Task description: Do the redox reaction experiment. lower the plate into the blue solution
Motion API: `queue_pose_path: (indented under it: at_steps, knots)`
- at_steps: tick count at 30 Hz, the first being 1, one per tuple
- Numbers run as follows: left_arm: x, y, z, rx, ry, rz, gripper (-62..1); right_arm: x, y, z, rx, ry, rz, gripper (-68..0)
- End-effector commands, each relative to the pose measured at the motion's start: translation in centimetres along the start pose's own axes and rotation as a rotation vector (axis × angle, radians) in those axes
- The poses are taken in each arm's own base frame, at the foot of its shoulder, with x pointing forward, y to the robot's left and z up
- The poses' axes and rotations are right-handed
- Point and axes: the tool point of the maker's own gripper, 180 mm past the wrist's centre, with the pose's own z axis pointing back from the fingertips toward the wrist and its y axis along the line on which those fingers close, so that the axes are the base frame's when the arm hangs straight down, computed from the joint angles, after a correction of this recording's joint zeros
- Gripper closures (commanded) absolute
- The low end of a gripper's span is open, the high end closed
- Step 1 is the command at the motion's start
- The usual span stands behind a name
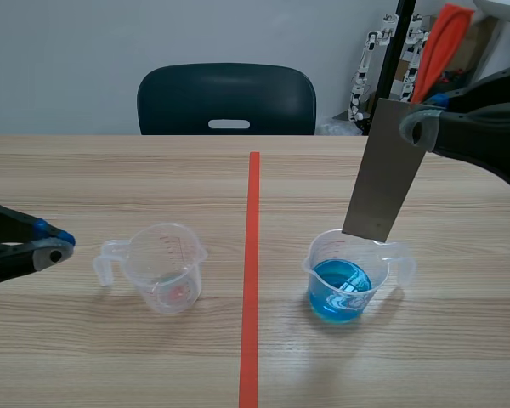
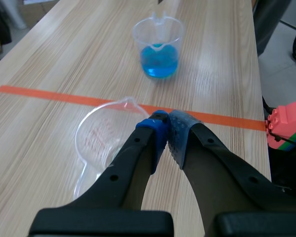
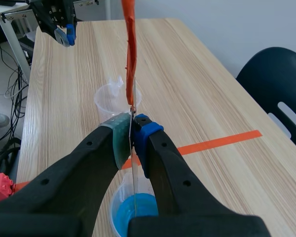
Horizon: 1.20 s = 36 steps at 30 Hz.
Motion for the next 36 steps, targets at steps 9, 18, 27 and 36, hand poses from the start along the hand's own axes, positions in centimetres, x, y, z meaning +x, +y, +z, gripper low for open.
queue_pose_path:
  at_steps: [9, 18, 27, 36]
  knots:
    - [-2.5, 1.5, 7.9, 0.302, -0.115, 0.142, -1.7, -0.2, 0.3, -0.7, 0.015, -0.013, 0.006, -0.6]
    - [-3.7, -1.3, 12.2, 0.531, -0.308, 0.175, -2.4, -1.6, -0.3, -1.0, -0.003, -0.005, -0.003, -0.6]
    - [-6.4, -7.9, 7.5, 0.551, -0.336, 0.124, -2.8, -3.1, -0.7, -1.6, -0.017, 0.006, -0.01, -0.6]
    - [-7.2, -12.6, 0.8, 0.552, -0.371, 0.087, -3.0, -4.7, -0.9, -2.3, -0.025, 0.023, -0.019, -0.6]
